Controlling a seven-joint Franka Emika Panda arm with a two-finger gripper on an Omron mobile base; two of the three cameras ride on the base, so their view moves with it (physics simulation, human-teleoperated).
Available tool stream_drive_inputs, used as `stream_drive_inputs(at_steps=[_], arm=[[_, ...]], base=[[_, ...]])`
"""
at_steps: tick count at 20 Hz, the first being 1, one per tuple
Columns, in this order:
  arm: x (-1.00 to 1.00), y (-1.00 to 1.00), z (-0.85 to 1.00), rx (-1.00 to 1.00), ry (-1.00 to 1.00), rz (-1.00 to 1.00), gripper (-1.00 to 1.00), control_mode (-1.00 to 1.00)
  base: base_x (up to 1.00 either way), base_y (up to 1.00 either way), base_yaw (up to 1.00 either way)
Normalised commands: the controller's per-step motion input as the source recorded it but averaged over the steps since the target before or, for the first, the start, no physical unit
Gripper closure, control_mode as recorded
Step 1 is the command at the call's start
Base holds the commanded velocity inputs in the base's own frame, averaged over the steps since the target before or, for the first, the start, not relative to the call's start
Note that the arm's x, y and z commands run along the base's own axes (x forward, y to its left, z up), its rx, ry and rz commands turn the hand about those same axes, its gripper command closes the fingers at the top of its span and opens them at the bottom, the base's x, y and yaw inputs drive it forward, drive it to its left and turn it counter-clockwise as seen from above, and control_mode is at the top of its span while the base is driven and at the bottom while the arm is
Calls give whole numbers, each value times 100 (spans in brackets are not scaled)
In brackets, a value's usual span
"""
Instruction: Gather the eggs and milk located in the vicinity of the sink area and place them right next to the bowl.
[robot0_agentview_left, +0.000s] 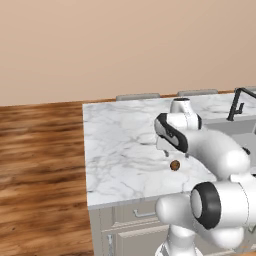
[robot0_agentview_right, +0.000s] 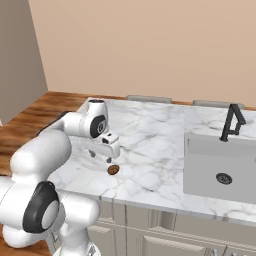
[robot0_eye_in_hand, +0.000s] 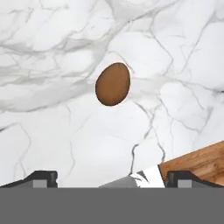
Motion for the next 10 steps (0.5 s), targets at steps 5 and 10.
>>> stream_drive_inputs(at_steps=[5, 10], arm=[[82, -53, -33, 0, 0, 0, -100, -100], [40, -10, -23, 1, 0, 0, -100, -100]], base=[[0, 0, 0], [0, 0, 0]])
